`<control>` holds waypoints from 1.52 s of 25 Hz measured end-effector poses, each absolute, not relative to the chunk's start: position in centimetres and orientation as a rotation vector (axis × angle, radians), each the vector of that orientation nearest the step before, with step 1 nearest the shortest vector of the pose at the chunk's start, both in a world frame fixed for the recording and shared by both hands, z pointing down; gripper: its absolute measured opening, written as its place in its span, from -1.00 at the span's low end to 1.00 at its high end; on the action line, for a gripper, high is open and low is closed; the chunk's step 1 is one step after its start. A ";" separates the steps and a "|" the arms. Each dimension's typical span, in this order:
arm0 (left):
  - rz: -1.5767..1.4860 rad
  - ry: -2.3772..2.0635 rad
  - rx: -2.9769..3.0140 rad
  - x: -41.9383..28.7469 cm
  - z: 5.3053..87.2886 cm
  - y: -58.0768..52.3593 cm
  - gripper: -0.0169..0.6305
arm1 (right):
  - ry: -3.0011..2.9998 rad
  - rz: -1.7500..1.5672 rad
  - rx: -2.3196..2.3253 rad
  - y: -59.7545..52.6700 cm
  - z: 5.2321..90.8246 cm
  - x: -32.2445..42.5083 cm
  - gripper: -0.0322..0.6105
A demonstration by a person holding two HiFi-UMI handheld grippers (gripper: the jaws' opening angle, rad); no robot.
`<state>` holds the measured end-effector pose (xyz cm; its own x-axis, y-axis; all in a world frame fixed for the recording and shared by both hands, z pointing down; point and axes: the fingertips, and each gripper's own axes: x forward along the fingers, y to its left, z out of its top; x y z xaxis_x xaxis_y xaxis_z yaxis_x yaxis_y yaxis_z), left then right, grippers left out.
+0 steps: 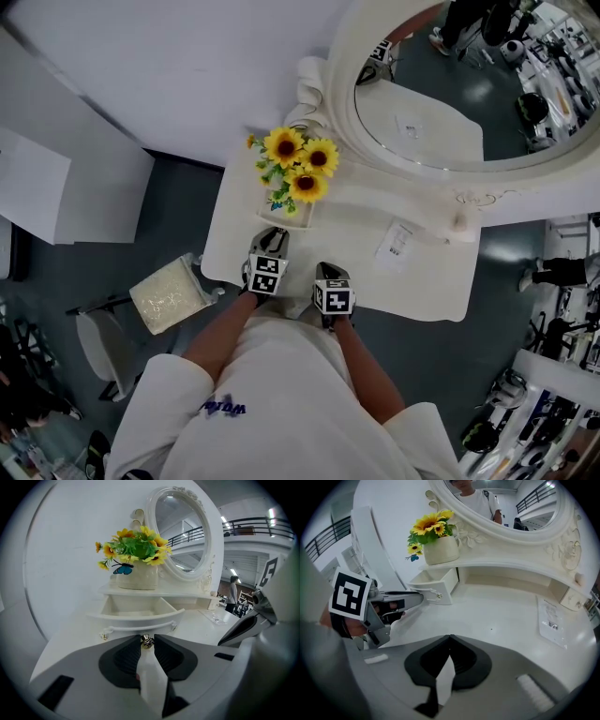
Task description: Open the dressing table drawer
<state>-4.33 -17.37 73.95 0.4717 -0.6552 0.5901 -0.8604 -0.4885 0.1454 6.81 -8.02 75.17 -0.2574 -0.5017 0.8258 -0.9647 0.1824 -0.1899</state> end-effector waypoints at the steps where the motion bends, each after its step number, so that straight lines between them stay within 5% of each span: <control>1: 0.652 -1.263 2.300 -4.4 74.0 -17.3 -0.66 | -1.854 0.972 1.371 -8.1 75.1 6.6 -0.86; 38: 0.640 -1.283 2.236 -4.6 74.1 -15.4 -0.66 | -1.857 1.026 1.340 -7.8 75.0 6.6 -0.86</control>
<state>-4.63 -15.39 74.11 0.4507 -0.6540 0.6076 -0.8787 -0.4448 0.1732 6.62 -7.76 74.96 -0.2916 -0.4725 0.8317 -0.9556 0.1830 -0.2311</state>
